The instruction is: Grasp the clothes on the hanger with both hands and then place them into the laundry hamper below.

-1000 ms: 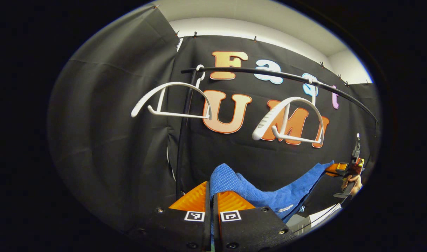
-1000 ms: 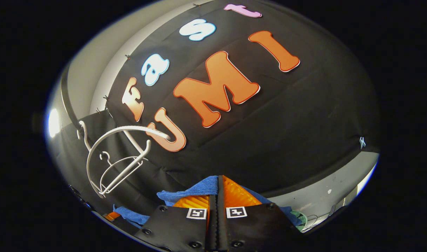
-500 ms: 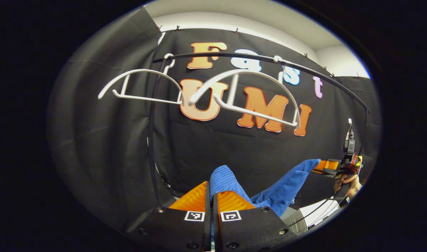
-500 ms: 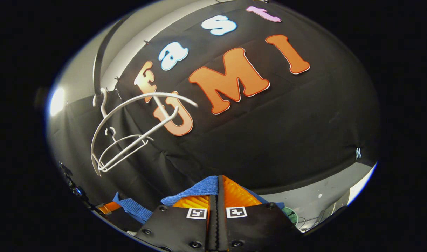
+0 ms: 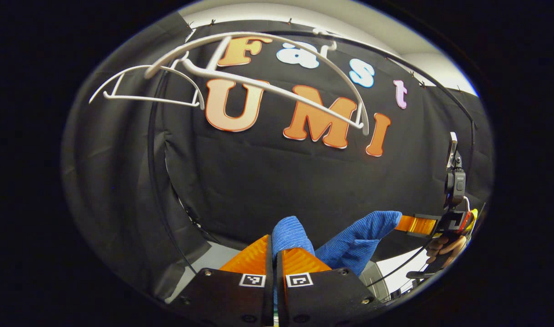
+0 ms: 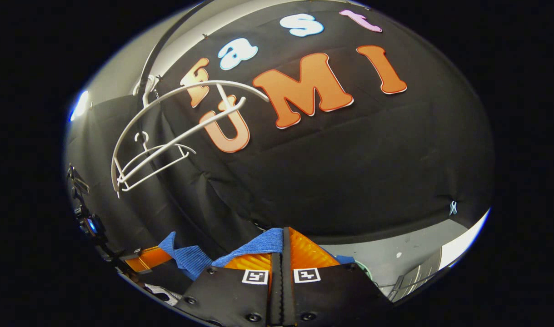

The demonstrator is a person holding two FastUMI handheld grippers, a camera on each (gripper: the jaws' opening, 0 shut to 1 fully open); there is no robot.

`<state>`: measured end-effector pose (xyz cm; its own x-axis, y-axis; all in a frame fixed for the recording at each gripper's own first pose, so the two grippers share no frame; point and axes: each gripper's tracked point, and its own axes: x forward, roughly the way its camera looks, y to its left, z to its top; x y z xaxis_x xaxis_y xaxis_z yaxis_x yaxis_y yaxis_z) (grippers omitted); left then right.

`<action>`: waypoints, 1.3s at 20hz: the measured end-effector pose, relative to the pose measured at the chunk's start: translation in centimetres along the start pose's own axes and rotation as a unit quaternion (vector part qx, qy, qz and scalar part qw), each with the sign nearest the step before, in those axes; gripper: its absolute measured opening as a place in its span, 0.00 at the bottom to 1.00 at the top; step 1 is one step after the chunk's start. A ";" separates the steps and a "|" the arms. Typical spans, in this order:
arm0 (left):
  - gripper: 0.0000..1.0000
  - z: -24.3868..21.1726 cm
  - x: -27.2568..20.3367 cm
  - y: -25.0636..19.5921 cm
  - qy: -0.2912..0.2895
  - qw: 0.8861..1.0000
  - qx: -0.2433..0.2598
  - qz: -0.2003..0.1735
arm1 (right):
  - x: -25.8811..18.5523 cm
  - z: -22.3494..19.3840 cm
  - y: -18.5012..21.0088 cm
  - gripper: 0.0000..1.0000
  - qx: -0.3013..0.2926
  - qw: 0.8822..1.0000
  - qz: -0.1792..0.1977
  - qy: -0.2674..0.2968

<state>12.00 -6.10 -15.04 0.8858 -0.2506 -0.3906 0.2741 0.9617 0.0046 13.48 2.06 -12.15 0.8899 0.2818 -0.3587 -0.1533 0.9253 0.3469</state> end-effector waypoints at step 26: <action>0.04 -25.0 12.7 1.4 0.316 0.947 0.042 0.046 | 7.0 -24.5 -12.9 0.07 -0.040 0.954 -0.127 0.270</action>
<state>14.29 -5.17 -43.08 0.5131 -0.0246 -0.8579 0.2603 0.9570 0.1282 11.10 -1.71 -40.39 0.5547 0.1167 -0.8238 -0.0142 0.9913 0.1309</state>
